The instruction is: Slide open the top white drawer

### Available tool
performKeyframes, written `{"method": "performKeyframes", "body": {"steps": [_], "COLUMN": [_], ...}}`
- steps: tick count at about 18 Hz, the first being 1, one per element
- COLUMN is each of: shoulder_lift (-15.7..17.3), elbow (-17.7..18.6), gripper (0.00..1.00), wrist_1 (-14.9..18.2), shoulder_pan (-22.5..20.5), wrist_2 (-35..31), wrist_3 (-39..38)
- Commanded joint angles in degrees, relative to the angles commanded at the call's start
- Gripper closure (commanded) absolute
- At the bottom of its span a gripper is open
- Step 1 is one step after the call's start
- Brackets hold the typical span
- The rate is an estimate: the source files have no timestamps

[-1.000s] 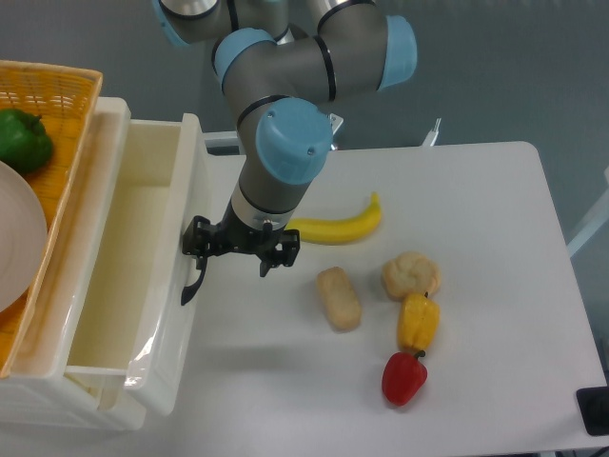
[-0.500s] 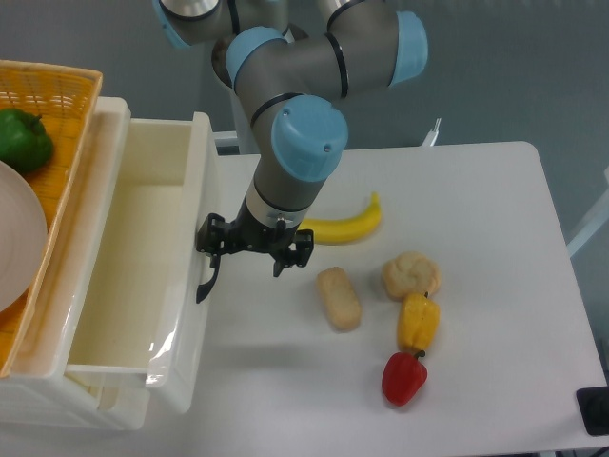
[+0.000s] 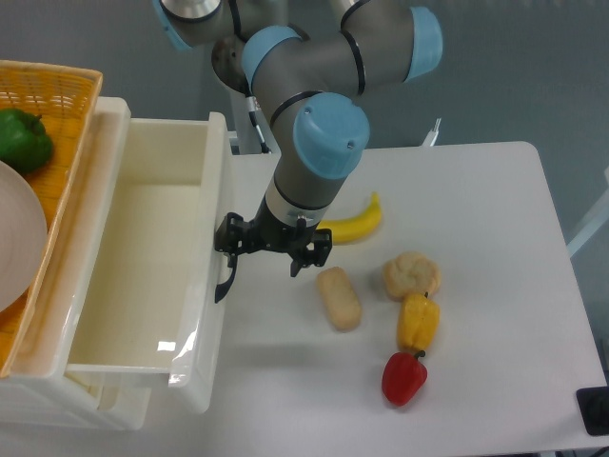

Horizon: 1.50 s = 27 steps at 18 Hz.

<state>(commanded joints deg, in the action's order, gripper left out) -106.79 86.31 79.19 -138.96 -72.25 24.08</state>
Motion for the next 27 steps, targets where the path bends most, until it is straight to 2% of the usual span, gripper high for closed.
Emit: {"method": "performKeyframes", "body": {"steps": [15,27], "shoulder_lift": [-0.35,-1.85], "elbow": [-0.53,-0.26], "gripper": [0.00,0.00], "wrist_1": [0.18,0.53], "shoulder_pan": [-1.32,-2.37], "wrist_2": [0.79,5.18], "wrist_3": [0.26,0.18]}}
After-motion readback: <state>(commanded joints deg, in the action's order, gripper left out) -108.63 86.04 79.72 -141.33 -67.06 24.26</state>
